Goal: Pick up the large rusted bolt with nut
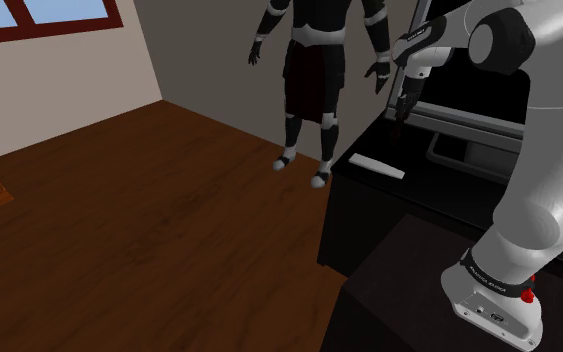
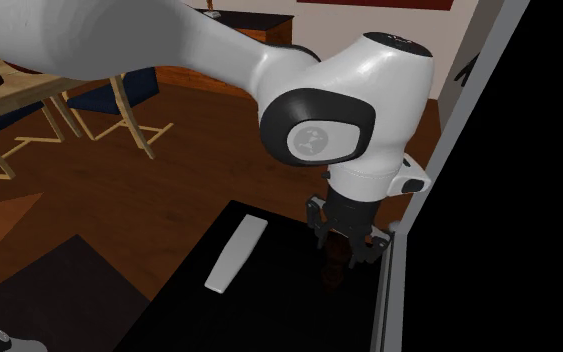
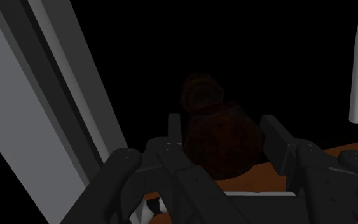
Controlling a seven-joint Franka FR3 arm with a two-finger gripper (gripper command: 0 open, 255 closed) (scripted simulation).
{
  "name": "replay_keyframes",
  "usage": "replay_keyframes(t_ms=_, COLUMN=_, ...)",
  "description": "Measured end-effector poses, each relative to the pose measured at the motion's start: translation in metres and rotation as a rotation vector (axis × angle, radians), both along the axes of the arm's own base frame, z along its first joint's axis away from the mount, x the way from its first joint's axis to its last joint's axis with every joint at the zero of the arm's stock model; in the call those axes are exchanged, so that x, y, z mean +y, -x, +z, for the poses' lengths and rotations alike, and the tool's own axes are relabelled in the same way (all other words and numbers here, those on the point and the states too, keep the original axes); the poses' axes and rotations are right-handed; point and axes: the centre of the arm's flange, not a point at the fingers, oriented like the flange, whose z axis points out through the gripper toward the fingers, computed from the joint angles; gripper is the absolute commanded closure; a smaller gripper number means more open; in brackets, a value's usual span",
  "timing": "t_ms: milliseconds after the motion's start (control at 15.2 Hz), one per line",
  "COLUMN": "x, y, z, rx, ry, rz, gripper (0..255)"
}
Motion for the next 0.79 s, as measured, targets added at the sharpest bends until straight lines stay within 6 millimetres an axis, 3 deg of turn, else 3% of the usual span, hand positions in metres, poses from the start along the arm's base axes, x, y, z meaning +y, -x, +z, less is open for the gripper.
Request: replay_keyframes(t_ms=792, x=0.000, y=-0.001, z=0.057, rx=0.001, ry=-0.001, rz=0.000, gripper=255)
